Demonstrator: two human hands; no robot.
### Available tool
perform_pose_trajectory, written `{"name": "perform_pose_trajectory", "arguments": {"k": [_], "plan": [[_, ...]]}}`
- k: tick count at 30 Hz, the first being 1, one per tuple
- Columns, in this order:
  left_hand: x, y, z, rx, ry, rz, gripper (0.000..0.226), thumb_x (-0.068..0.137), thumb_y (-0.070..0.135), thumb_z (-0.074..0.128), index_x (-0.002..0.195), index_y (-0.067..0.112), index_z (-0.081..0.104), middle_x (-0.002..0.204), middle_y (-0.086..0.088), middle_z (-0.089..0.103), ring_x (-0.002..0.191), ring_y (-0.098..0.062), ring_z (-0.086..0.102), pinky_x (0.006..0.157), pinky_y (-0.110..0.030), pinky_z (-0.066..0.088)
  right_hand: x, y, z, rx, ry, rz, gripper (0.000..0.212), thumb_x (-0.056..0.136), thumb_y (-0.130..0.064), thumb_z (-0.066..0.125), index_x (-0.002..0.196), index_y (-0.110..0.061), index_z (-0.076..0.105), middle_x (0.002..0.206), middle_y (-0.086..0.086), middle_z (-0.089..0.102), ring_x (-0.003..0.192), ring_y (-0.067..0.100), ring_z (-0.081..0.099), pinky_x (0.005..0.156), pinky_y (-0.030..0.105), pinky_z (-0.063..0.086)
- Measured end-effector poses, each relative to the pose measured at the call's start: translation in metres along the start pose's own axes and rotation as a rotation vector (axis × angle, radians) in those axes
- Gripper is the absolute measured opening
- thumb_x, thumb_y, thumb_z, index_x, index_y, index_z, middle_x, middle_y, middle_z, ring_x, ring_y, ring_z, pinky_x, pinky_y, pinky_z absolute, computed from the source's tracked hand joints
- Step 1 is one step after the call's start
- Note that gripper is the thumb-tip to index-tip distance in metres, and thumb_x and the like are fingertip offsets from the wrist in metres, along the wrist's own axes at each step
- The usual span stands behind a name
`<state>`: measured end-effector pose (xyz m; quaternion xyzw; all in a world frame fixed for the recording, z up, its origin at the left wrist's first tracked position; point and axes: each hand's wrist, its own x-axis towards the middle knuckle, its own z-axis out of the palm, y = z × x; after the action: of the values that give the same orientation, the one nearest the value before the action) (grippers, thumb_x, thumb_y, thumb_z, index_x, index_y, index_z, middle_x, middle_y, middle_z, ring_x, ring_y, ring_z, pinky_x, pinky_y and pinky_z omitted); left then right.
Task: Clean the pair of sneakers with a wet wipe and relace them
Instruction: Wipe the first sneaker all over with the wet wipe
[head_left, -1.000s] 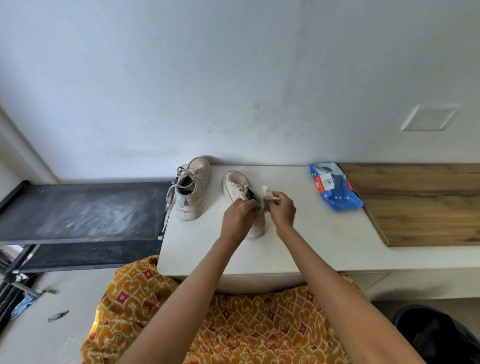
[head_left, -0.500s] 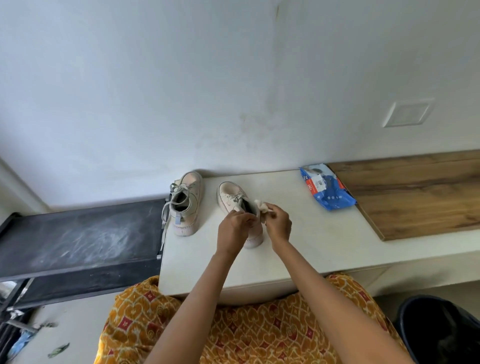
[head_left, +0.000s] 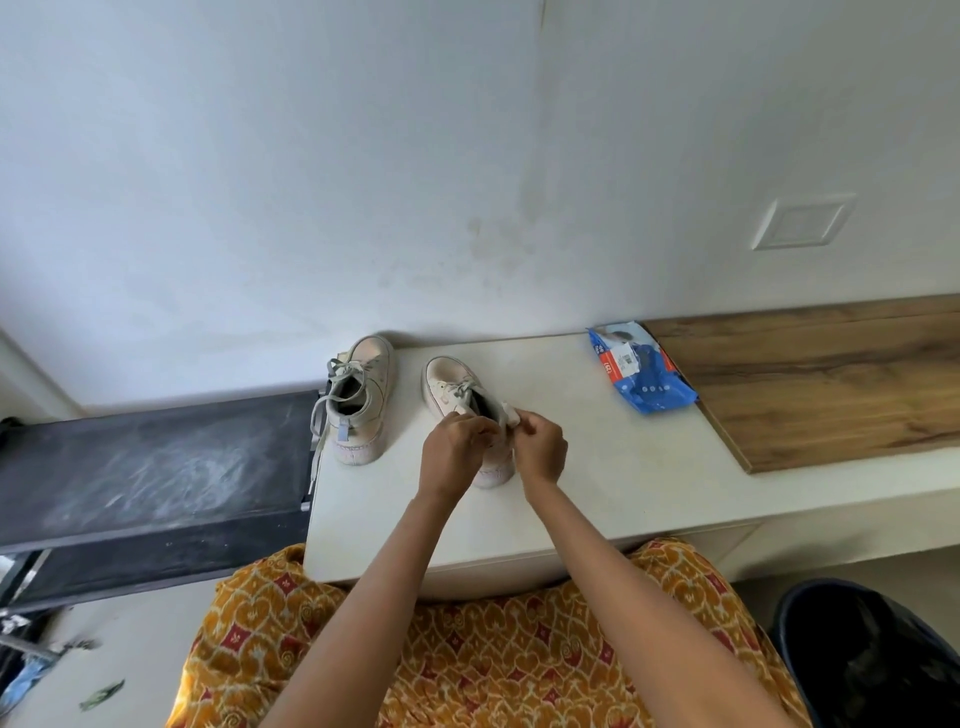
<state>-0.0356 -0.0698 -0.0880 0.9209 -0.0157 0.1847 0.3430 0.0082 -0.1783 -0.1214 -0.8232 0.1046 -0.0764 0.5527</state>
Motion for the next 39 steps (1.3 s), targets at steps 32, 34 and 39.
{"name": "perform_pose_trajectory", "arguments": {"k": [32, 34, 39], "plan": [[-0.004, -0.006, 0.008, 0.002, 0.067, 0.002, 0.015, 0.076, 0.007, 0.068, 0.085, 0.018, 0.075, 0.078, 0.002, 0.07, 0.079, -0.013, 0.055, 0.061, -0.021, 0.038, -0.03, 0.021, 0.006, -0.071, 0.118, -0.098, 0.02, 0.087, -0.021, 0.065, 0.105, -0.023, 0.073, 0.087, 0.005, 0.066, 0.081, 0.022, 0.059, 0.068, 0.031, 0.051], [-0.003, -0.005, 0.009, 0.007, 0.08, -0.001, 0.015, 0.076, 0.007, 0.069, 0.085, 0.017, 0.075, 0.078, 0.002, 0.07, 0.082, -0.012, 0.05, 0.061, -0.022, 0.038, -0.043, 0.033, -0.004, -0.166, 0.129, -0.168, 0.018, 0.084, -0.019, 0.069, 0.101, -0.022, 0.074, 0.083, 0.007, 0.062, 0.078, 0.023, 0.056, 0.071, 0.027, 0.044], [-0.003, -0.002, 0.007, 0.007, 0.057, -0.021, 0.015, 0.077, 0.007, 0.069, 0.085, 0.017, 0.075, 0.079, 0.002, 0.07, 0.08, -0.017, 0.059, 0.062, -0.022, 0.039, -0.025, 0.037, -0.014, -0.383, 0.101, -0.154, 0.02, 0.087, -0.016, 0.064, 0.102, -0.023, 0.074, 0.086, 0.009, 0.07, 0.085, 0.027, 0.056, 0.075, 0.029, 0.035]]}}
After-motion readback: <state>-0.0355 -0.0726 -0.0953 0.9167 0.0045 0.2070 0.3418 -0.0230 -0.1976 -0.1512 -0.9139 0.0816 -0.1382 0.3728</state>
